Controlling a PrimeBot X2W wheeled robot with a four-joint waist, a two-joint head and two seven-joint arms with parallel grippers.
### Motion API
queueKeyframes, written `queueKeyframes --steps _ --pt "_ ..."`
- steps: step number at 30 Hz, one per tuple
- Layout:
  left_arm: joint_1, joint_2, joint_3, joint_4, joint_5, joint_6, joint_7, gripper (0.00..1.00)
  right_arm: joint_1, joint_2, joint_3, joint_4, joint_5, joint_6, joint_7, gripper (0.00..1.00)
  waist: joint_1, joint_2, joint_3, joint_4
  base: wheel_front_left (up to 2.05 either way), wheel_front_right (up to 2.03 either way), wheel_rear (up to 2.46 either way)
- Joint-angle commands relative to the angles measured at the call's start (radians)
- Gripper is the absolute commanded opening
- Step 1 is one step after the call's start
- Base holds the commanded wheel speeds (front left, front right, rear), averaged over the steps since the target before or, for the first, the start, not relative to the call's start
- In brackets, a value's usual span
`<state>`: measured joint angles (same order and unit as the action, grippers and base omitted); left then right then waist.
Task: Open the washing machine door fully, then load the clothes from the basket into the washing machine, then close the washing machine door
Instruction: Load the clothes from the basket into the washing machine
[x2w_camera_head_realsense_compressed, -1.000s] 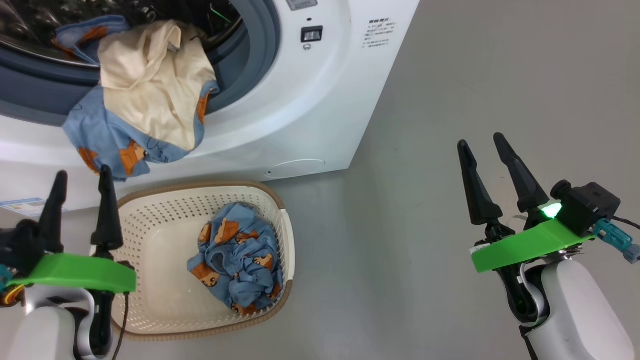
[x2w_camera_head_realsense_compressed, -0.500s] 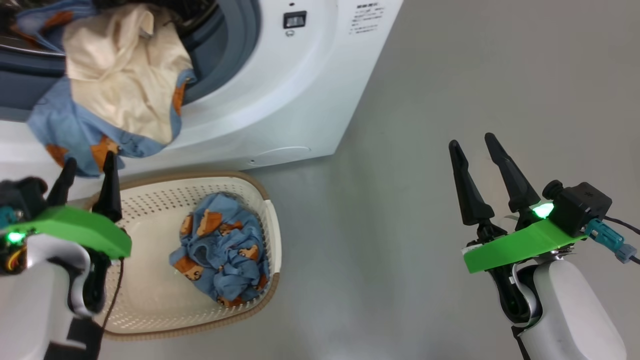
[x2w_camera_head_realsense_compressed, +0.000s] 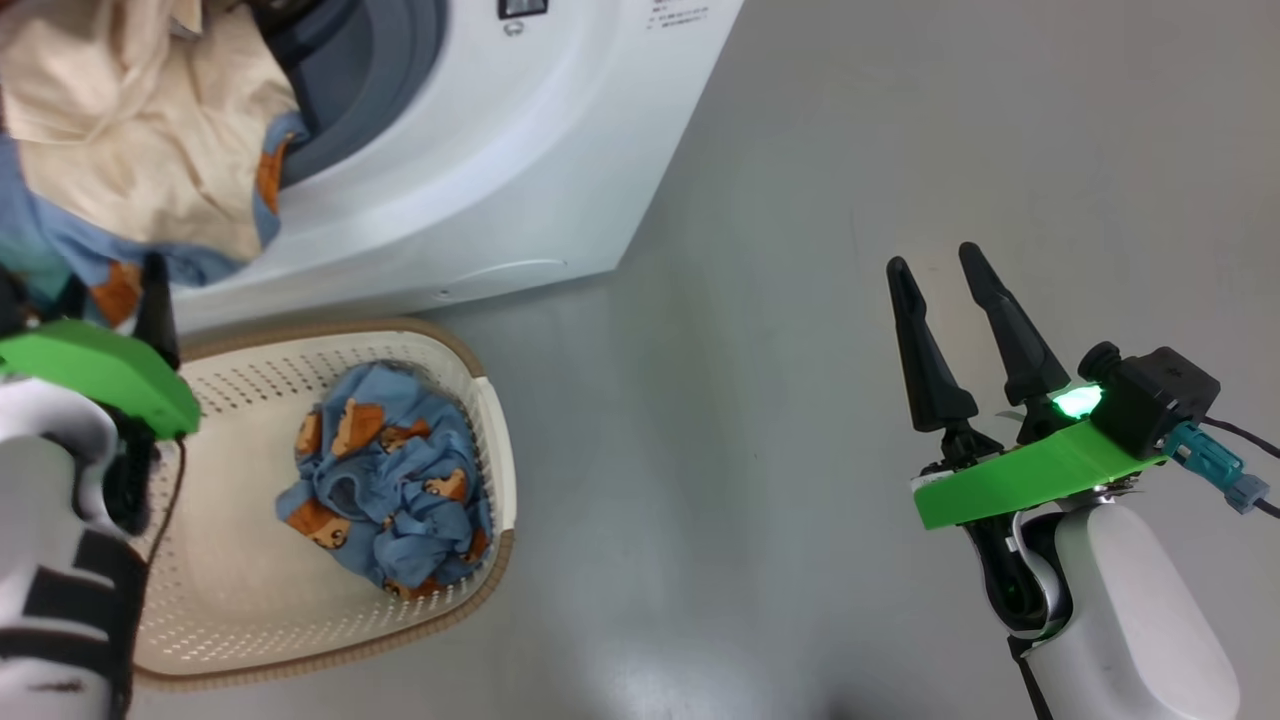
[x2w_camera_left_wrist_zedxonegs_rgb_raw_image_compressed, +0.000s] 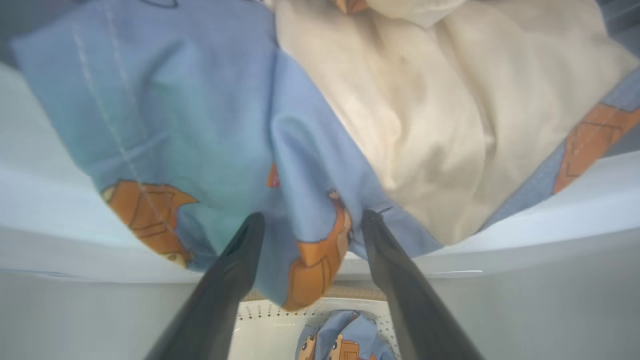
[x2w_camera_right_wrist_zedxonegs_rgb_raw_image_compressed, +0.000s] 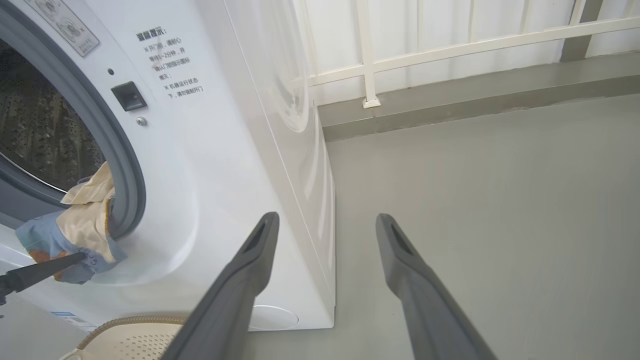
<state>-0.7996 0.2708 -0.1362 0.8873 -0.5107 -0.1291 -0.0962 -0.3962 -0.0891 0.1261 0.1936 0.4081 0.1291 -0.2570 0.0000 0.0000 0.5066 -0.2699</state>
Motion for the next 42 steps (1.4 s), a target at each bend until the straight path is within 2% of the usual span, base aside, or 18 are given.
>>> queueKeyframes --steps 1,4,5,6,7,16,23,28,35,42 --pt "-0.038 0.047 0.018 0.005 -0.006 -0.001 -0.009 1.0 -0.011 0.006 0.02 -0.027 0.008 0.002 -0.005 1.0 0.0 0.0 0.017 -0.013 0.0 0.0 0.0" --pt "-0.066 0.05 0.013 0.033 -0.012 -0.001 -0.022 0.95 -0.013 0.009 0.019 -0.028 0.007 0.002 -0.005 1.0 0.0 0.0 0.023 -0.016 0.0 0.0 0.0" --pt "-0.078 0.052 0.009 0.044 -0.014 -0.001 -0.032 0.44 -0.014 0.01 0.019 -0.029 0.007 0.002 -0.005 1.0 0.0 0.0 0.025 -0.017 0.0 0.0 0.0" --pt "-0.089 0.055 0.003 0.053 -0.015 -0.001 -0.044 0.06 -0.014 0.012 0.019 -0.029 0.006 0.002 -0.005 1.0 0.0 0.0 0.027 -0.018 0.0 0.0 0.0" --pt "-0.097 0.056 -0.004 0.061 -0.017 -0.001 -0.056 0.0 -0.015 0.013 0.019 -0.029 0.006 0.002 -0.005 1.0 0.0 0.0 0.028 -0.018 0.0 0.0 0.0" --pt "-0.083 0.045 -0.096 0.063 -0.065 -0.001 -0.108 0.0 -0.005 0.018 0.011 -0.023 -0.001 0.002 -0.005 1.0 0.0 0.0 0.012 0.0 0.0 0.0 0.0" --pt "-0.055 0.057 -0.167 -0.052 -0.091 -0.001 -0.139 0.0 0.0 0.014 0.009 -0.023 -0.004 0.002 -0.005 1.0 0.0 0.0 0.0 0.027 0.0 0.0 0.0" --pt "-0.053 0.064 -0.18 -0.183 -0.09 0.002 -0.144 0.0 0.005 0.009 0.008 -0.024 -0.003 0.002 -0.005 1.0 0.0 0.0 -0.005 0.035 0.0 0.0 0.0" --pt "-0.132 0.09 -0.167 -0.279 -0.097 0.051 -0.051 0.0 -0.003 0.011 0.024 -0.029 0.002 0.002 -0.005 1.0 0.0 0.0 0.026 0.009 0.0 0.0 0.0" --pt "-0.337 0.132 -0.171 -0.172 -0.069 0.074 0.034 0.0 -0.02 0.022 0.033 -0.04 0.005 0.002 -0.005 1.0 0.0 0.0 0.11 -0.061 0.0 0.0 0.0"
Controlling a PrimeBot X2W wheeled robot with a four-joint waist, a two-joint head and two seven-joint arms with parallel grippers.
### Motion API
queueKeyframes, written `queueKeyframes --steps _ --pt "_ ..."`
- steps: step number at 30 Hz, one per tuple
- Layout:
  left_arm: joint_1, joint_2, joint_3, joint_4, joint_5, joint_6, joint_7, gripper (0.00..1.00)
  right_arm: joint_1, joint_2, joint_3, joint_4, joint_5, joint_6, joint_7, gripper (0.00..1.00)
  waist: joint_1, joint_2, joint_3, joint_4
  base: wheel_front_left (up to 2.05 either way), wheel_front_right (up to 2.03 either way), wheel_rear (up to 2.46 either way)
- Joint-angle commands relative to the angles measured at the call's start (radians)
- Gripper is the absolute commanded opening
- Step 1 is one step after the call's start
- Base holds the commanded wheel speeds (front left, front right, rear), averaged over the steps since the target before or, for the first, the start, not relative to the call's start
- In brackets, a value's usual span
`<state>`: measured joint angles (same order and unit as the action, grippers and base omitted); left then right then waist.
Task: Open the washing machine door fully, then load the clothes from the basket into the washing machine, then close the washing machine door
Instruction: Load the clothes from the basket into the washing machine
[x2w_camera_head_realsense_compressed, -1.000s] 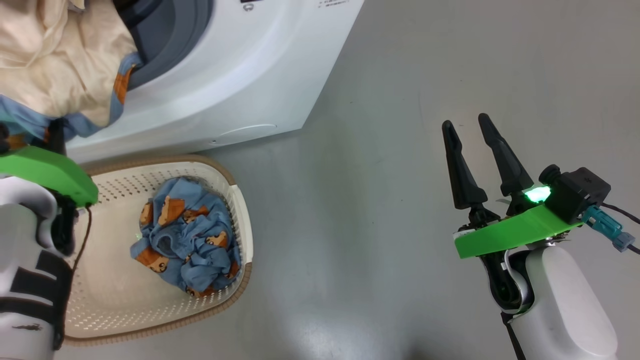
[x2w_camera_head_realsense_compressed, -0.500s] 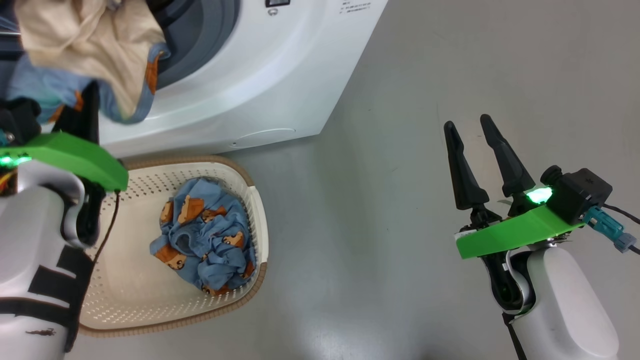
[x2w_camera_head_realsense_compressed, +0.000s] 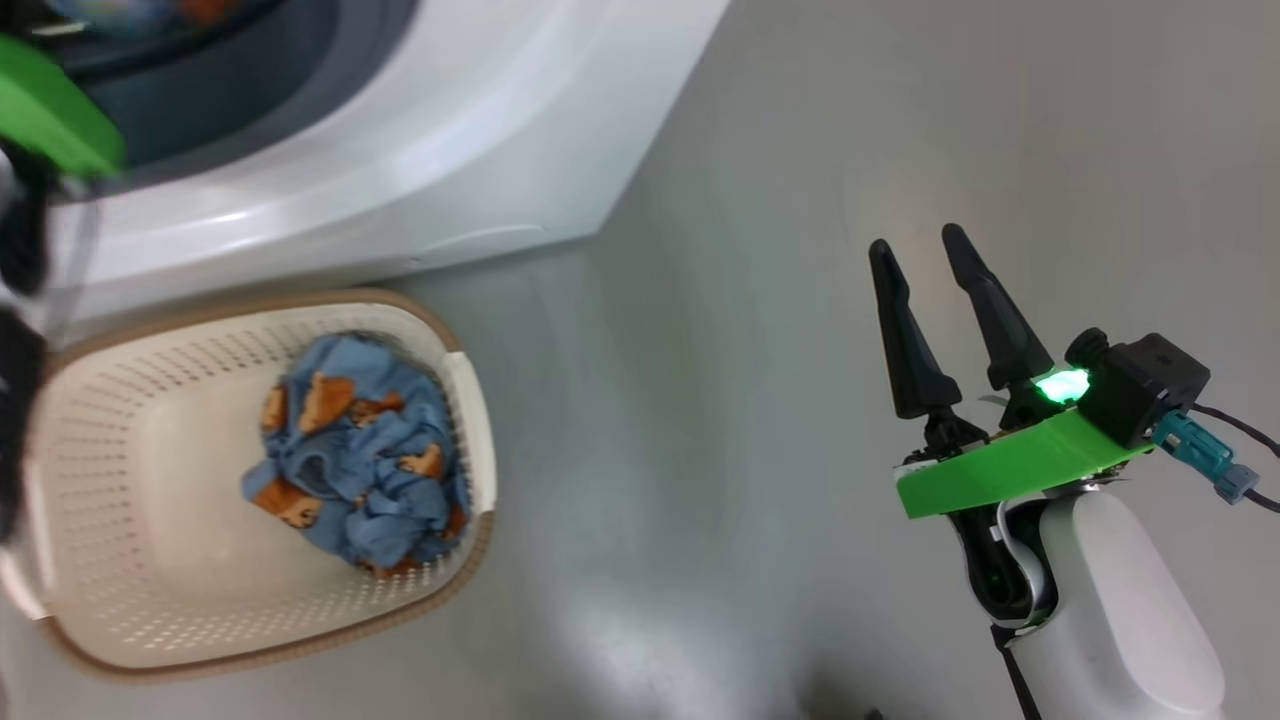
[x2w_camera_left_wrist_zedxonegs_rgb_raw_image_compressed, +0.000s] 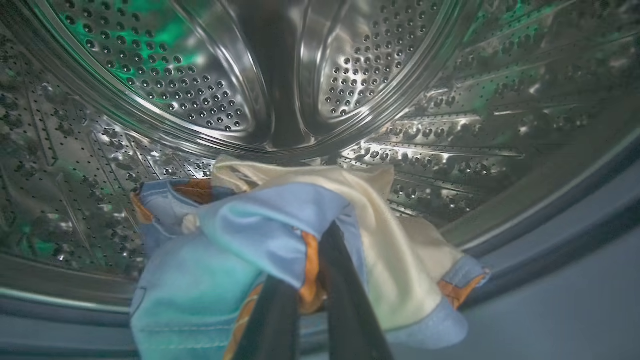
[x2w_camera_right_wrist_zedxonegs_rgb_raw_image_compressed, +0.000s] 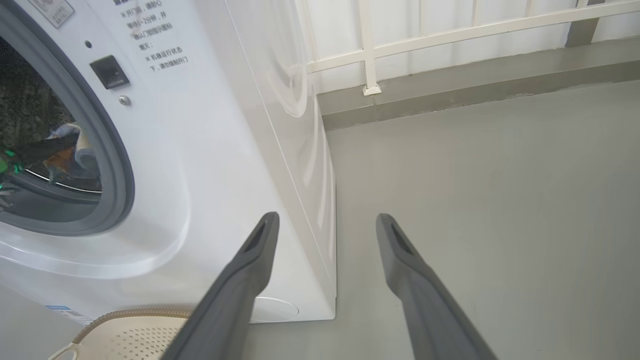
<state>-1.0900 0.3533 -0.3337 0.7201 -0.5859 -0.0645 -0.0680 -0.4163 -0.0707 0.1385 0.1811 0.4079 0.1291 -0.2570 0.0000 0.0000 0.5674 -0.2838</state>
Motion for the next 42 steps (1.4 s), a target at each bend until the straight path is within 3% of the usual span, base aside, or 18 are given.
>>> queueKeyframes --steps 1,8,9,10,11,19,33,42 --pt "-0.08 0.056 0.024 0.018 0.014 0.011 0.01 0.0 -0.001 0.006 0.022 -0.03 0.006 0.002 -0.005 1.0 0.0 0.0 0.062 -0.058 0.0 0.0 0.0" --pt "-0.239 0.082 -0.011 0.137 0.079 0.03 0.015 0.0 -0.009 0.016 0.033 -0.034 0.015 0.002 -0.005 1.0 0.0 0.0 0.11 -0.114 0.0 0.0 0.0" --pt "-0.26 0.085 -0.02 0.156 0.091 0.034 0.015 0.31 -0.009 0.017 0.035 -0.033 0.016 0.002 -0.005 1.0 0.0 0.0 0.113 -0.12 0.0 0.0 0.0" --pt "-0.281 0.086 -0.027 0.177 0.101 0.037 0.017 0.78 -0.01 0.018 0.037 -0.033 0.017 0.002 -0.005 1.0 0.0 0.0 0.114 -0.125 0.0 0.0 0.0" --pt "-0.299 0.085 -0.034 0.201 0.108 0.041 0.024 1.0 -0.009 0.018 0.039 -0.032 0.018 0.002 -0.005 1.0 0.0 0.0 0.115 -0.128 0.0 0.0 0.0" --pt "-0.368 0.05 -0.07 0.366 0.125 0.052 0.083 1.0 -0.01 0.02 0.047 -0.019 0.016 0.002 -0.005 1.0 0.0 0.0 0.085 -0.108 0.0 0.0 0.0" --pt "-0.198 -0.018 -0.064 0.411 0.078 0.007 -0.134 1.0 -0.002 0.011 0.031 0.005 -0.003 0.002 -0.005 1.0 0.0 0.0 -0.044 -0.012 0.0 0.0 0.0" --pt "-0.042 -0.036 -0.048 0.326 0.058 0.007 -0.189 1.0 0.031 -0.021 0.02 0.015 -0.001 0.002 -0.005 1.0 0.0 0.0 -0.14 0.034 0.0 0.0 0.0"
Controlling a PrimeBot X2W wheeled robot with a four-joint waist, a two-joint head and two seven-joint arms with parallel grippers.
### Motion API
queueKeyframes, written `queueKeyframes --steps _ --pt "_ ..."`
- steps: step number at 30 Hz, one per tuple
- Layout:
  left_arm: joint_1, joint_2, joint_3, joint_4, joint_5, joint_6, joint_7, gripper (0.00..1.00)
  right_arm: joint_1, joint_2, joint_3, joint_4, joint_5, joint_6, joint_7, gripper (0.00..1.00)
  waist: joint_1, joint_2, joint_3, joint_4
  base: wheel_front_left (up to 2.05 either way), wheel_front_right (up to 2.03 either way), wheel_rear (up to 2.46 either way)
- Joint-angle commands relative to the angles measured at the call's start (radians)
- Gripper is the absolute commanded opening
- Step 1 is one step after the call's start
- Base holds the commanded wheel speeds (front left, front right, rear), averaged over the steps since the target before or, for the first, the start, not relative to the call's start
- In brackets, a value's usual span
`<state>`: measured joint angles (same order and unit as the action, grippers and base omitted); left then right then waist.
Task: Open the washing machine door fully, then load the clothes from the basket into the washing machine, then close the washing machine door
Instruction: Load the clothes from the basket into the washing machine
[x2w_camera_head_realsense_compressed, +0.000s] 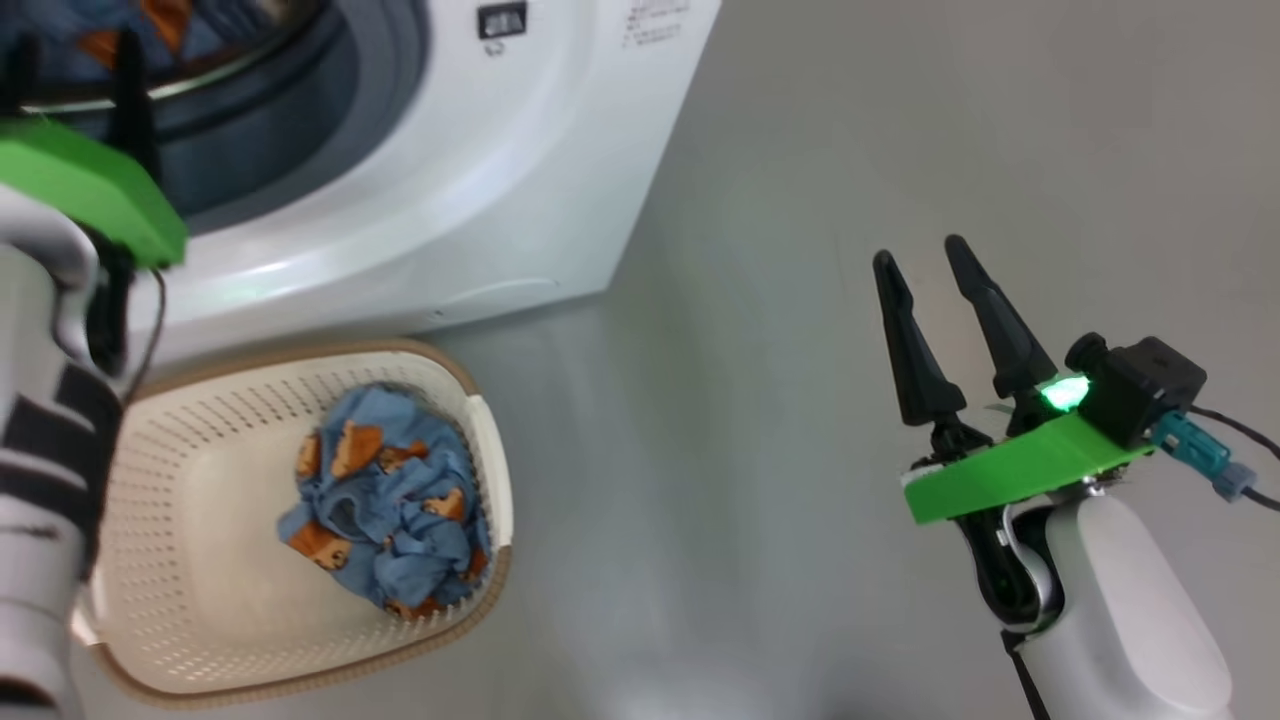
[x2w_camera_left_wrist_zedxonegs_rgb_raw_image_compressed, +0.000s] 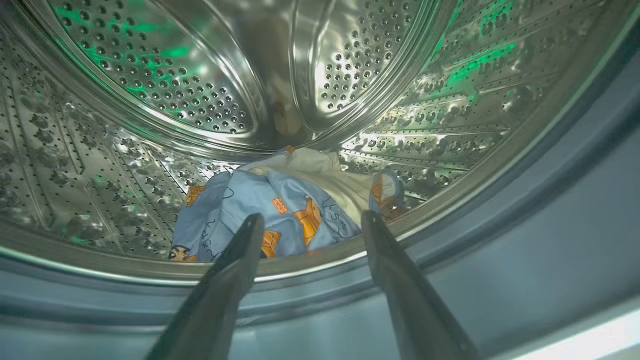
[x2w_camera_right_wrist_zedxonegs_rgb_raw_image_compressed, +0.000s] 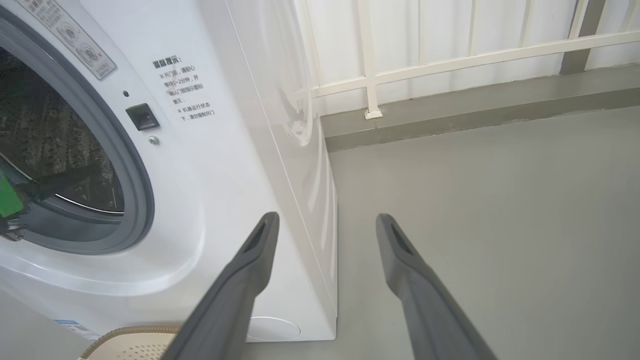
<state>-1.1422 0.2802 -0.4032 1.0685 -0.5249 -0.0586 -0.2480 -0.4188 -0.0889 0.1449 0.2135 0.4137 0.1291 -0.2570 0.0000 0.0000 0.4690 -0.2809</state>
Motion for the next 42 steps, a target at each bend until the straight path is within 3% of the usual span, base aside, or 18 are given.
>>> queueKeyframes --steps 1,9,21,42 --pt "0.034 0.037 0.025 -0.039 -0.005 0.002 -0.01 1.0 0.037 -0.006 0.013 -0.017 -0.007 0.002 -0.005 1.0 0.0 0.0 -0.053 0.035 0.0 0.0 0.0" --pt "0.249 0.058 0.078 -0.246 -0.006 0.029 -0.013 1.0 0.06 -0.027 0.016 -0.007 -0.001 0.002 -0.005 1.0 0.0 0.0 -0.142 0.058 0.0 0.0 0.0" --pt "0.654 0.066 0.167 -0.626 -0.006 0.11 -0.014 1.0 0.11 -0.071 0.018 0.013 0.011 0.002 -0.005 1.0 0.0 0.0 -0.285 0.124 0.0 0.0 0.0" --pt "1.025 0.032 0.247 -0.979 0.019 0.212 -0.014 1.0 0.2 -0.114 0.019 0.008 0.033 0.002 -0.005 1.0 0.0 0.0 -0.402 0.199 0.0 0.0 0.0"
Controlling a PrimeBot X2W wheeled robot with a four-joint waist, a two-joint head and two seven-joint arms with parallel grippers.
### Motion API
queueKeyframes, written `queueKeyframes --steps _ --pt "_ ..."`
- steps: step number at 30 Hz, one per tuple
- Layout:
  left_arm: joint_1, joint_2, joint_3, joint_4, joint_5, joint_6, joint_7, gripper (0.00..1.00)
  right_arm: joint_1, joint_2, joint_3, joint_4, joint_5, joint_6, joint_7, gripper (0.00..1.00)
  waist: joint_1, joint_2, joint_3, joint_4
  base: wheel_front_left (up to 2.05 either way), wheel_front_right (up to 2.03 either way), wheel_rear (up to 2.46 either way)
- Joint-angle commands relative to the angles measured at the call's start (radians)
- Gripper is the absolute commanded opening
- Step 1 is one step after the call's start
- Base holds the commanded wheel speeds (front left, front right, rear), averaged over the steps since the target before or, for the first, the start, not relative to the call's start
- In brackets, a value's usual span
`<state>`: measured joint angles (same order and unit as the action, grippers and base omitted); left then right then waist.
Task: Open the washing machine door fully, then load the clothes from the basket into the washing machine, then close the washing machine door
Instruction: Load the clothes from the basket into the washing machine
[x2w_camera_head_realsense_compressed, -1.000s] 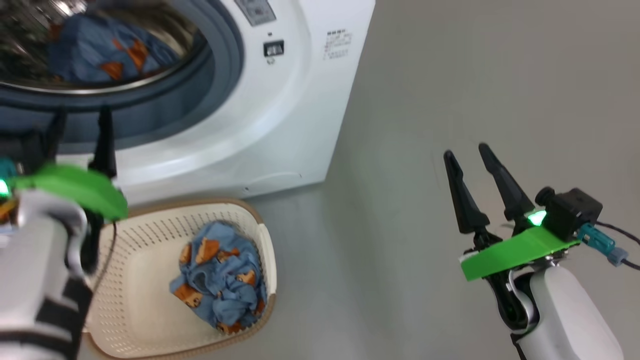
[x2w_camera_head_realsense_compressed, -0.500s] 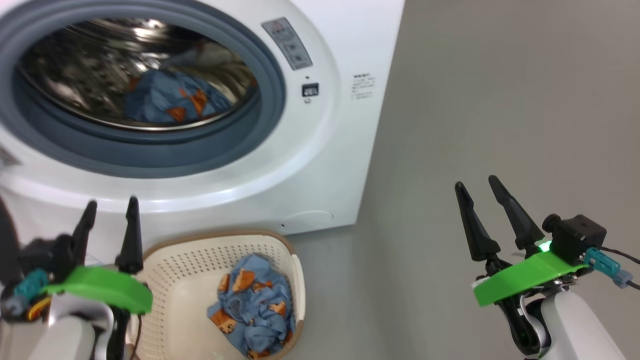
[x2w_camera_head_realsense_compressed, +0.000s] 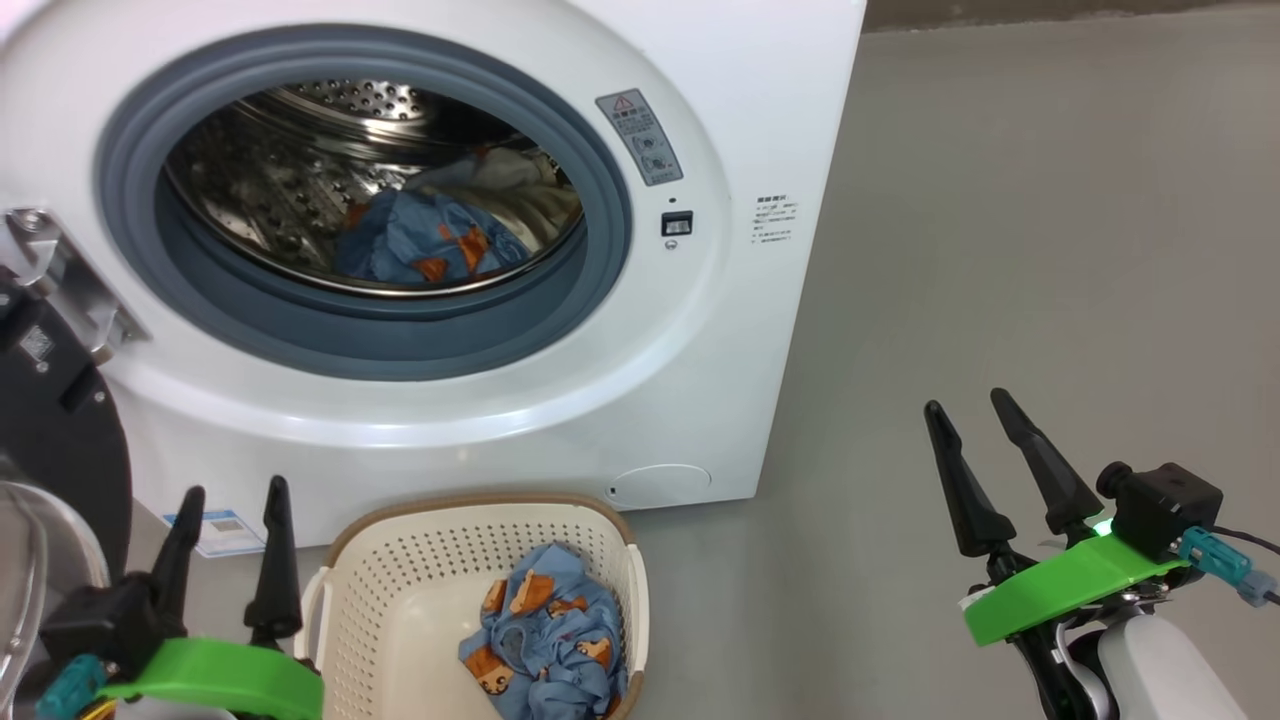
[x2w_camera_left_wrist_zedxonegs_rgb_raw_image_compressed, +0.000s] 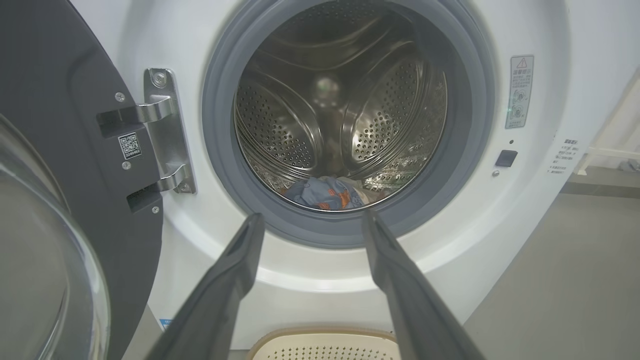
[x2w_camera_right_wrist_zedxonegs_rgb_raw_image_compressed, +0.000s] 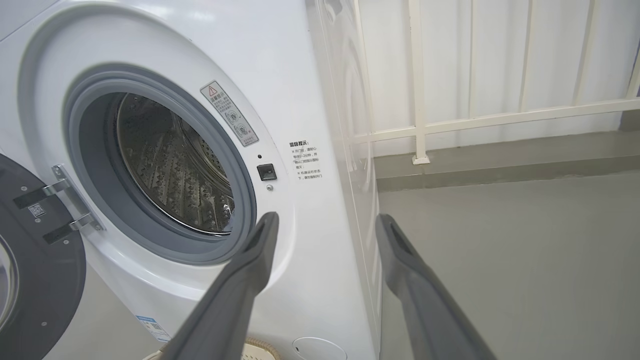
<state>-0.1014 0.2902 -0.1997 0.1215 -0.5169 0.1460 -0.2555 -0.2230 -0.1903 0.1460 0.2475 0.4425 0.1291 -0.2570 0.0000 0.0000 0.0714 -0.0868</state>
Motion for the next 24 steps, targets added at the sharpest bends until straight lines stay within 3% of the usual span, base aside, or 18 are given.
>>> queueKeyframes --steps 1,24 --pt "-0.009 0.019 0.045 -0.041 0.014 0.011 -0.006 1.0 0.005 -0.015 0.017 -0.026 0.003 0.002 -0.005 1.0 0.0 0.0 -0.006 0.006 0.0 0.0 0.0" --pt "0.019 -0.002 0.039 -0.065 0.029 0.015 -0.006 1.0 0.006 -0.033 0.032 -0.017 0.007 0.002 -0.005 1.0 0.0 0.0 -0.017 0.019 0.0 0.0 0.0"
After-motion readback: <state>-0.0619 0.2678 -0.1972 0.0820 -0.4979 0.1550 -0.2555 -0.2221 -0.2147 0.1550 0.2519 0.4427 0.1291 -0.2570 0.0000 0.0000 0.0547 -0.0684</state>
